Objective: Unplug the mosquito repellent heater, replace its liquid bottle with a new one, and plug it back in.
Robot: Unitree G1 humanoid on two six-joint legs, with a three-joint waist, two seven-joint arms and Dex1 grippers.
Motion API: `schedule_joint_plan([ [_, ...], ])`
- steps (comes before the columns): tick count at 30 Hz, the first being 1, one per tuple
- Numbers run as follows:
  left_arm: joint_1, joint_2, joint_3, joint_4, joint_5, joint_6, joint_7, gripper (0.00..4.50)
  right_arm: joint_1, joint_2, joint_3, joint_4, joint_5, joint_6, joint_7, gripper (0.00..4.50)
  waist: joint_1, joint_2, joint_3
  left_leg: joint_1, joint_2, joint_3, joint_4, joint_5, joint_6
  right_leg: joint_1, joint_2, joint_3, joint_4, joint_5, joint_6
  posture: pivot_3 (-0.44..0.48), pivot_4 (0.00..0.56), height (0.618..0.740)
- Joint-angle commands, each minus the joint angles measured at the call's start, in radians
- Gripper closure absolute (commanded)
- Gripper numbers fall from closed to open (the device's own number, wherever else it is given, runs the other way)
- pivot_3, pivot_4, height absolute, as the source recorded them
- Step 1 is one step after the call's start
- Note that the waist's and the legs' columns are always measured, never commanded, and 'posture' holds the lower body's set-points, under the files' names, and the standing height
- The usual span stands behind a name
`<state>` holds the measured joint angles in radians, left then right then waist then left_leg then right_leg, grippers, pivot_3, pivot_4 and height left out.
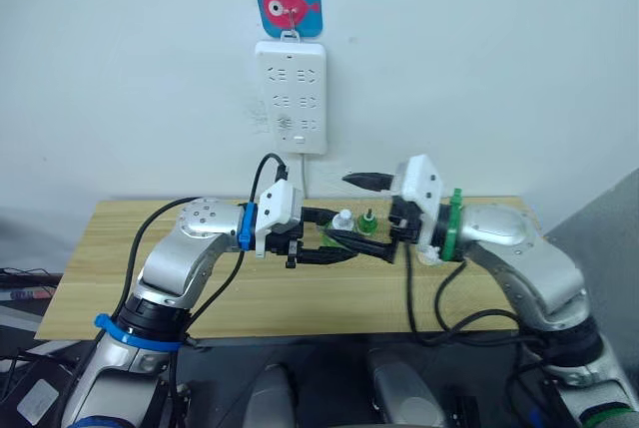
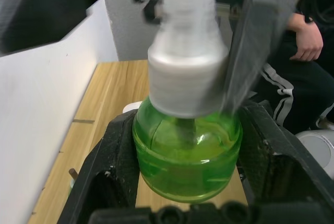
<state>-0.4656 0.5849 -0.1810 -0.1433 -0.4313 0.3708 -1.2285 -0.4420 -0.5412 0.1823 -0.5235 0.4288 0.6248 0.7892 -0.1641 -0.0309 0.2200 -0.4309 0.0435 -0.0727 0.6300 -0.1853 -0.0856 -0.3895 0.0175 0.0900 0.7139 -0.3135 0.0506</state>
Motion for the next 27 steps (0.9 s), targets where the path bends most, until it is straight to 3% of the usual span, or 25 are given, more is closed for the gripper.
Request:
schedule_joint_plan([
  [1,-0.002,0.0,0.016,-0.027,-0.019,-0.004,-0.004,2.14,0.021,-0.059,-0.079,-0.069,0.083,0.032,0.05,0.0,-0.001,0.0,0.0,0.0,0.0,0.0,0.0,0.0,0.0,0.0,0.0,0.0,0.0,0.0,0.0,-0.216,0.175,0.723],
  [6,-0.004,-0.002,0.02,-0.021,-0.025,0.0,-0.005,2.14,0.031,-0.052,-0.047,-0.152,0.15,0.096,0.018,0.0,-0.009,0.0,0.0,0.0,0.002,0.0,0.0,0.0,0.0,0.0,0.002,0.001,0.0,0.0,0.001,-0.219,0.178,0.723],
  [15,-0.003,-0.015,0.013,-0.043,-0.037,0.016,0.001,2.14,-0.068,0.119,0.069,0.024,-0.029,0.017,-0.139,0.0,-0.007,0.0,0.0,0.0,0.002,0.001,0.0,0.0,0.0,0.0,0.003,0.002,0.0,0.0,0.001,-0.211,0.178,0.723],
  [27,0.016,-0.002,0.027,-0.058,-0.041,0.025,0.011,2.15,0.02,-0.156,-0.133,-0.031,0.145,0.091,0.067,0.0,0.0,0.001,0.001,0.0,0.0,0.002,0.0,0.0,0.0,0.0,0.001,0.002,-0.001,-0.001,0.001,-0.209,0.183,0.723],
])
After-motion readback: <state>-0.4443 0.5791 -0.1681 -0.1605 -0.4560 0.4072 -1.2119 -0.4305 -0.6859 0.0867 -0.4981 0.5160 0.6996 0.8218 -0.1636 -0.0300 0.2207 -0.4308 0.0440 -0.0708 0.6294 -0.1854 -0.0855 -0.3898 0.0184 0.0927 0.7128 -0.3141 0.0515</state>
